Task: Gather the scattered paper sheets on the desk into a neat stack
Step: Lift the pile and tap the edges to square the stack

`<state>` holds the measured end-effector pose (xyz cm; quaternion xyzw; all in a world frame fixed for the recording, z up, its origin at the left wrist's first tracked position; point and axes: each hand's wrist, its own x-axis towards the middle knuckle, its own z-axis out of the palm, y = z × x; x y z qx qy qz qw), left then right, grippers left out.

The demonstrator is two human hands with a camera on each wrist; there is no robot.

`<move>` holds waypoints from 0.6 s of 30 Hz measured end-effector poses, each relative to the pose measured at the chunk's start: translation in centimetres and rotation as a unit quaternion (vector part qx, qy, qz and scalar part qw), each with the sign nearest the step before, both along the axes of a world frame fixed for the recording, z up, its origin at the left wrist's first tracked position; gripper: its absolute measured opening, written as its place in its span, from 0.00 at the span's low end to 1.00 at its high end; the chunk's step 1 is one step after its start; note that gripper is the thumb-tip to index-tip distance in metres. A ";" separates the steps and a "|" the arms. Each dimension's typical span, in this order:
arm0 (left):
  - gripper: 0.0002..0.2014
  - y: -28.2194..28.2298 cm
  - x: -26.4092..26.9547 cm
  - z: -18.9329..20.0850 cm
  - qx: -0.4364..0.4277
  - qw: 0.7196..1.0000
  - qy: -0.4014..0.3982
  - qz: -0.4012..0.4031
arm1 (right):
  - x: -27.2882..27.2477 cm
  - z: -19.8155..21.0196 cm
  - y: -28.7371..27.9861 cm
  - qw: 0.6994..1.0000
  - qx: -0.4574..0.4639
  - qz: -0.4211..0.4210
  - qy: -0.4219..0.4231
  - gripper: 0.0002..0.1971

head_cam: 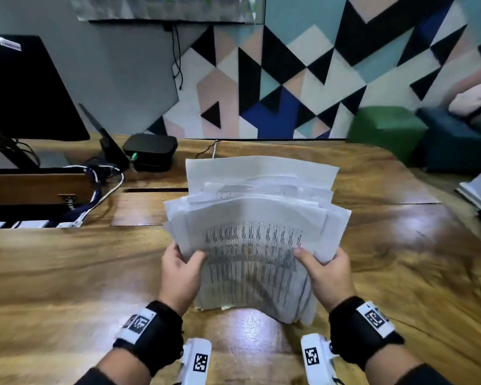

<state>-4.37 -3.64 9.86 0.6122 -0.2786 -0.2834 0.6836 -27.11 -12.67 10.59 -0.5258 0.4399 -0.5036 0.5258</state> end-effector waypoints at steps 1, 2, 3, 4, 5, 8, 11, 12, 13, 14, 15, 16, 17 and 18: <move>0.14 -0.2 -0.2 -0.2 0.007 1.000 -0.011 -0.001 | 0.3 -0.3 0.2 1.000 0.012 -0.004 0.002 0.13; 0.15 -0.2 -0.5 0.0 0.008 1.000 -0.020 -0.002 | 0.6 -0.5 0.4 1.000 0.016 -0.007 0.001 0.13; 0.15 -0.3 -0.6 0.3 0.000 1.000 -0.024 -0.005 | 0.8 -0.3 0.4 1.000 0.014 -0.010 -0.001 0.11; 0.15 -0.3 -0.6 0.8 -0.010 1.000 -0.029 -0.006 | 0.9 0.2 0.4 1.000 0.010 -0.009 -0.005 0.09; 0.15 -0.4 -0.6 1.4 -0.027 0.999 -0.027 -0.005 | 1.0 1.0 0.3 1.000 0.001 -0.006 -0.011 0.09; 0.12 -0.1 0.2 3.2 -0.091 0.996 0.012 0.004 | 0.6 3.0 -0.2 0.998 -0.047 0.006 -0.038 0.09; 0.17 0.5 1.0 3.6 -0.131 0.990 0.046 -0.030 | 0.0 3.7 -0.5 0.996 -0.080 0.024 -0.044 0.12; 0.19 0.5 1.0 3.1 -0.110 0.992 0.049 -0.038 | 0.1 3.5 -0.4 0.996 -0.078 0.031 -0.035 0.14; 0.18 0.4 0.8 2.3 -0.076 0.995 0.046 -0.035 | 0.4 3.2 -0.2 0.997 -0.066 0.035 -0.031 0.13; 0.15 0.1 0.5 1.7 -0.040 0.998 0.037 -0.029 | 0.7 2.8 -0.1 0.998 -0.051 0.033 -0.029 0.12; 0.12 -0.2 0.0 1.3 -0.010 0.999 0.026 -0.023 | 1.1 2.5 0.1 0.999 -0.036 0.023 -0.024 0.11; 0.10 -0.4 -0.4 0.9 0.001 1.000 0.012 -0.018 | 1.5 2.4 0.3 0.999 -0.028 0.009 -0.014 0.12; 0.11 -0.5 -0.7 0.9 -0.001 1.000 -0.001 -0.015 | 1.7 2.4 0.4 1.000 -0.028 -0.002 -0.005 0.13; 0.14 -0.4 -0.8 1.4 -0.011 1.000 -0.010 -0.013 | 1.7 2.5 0.4 0.999 -0.036 -0.009 -0.004 0.14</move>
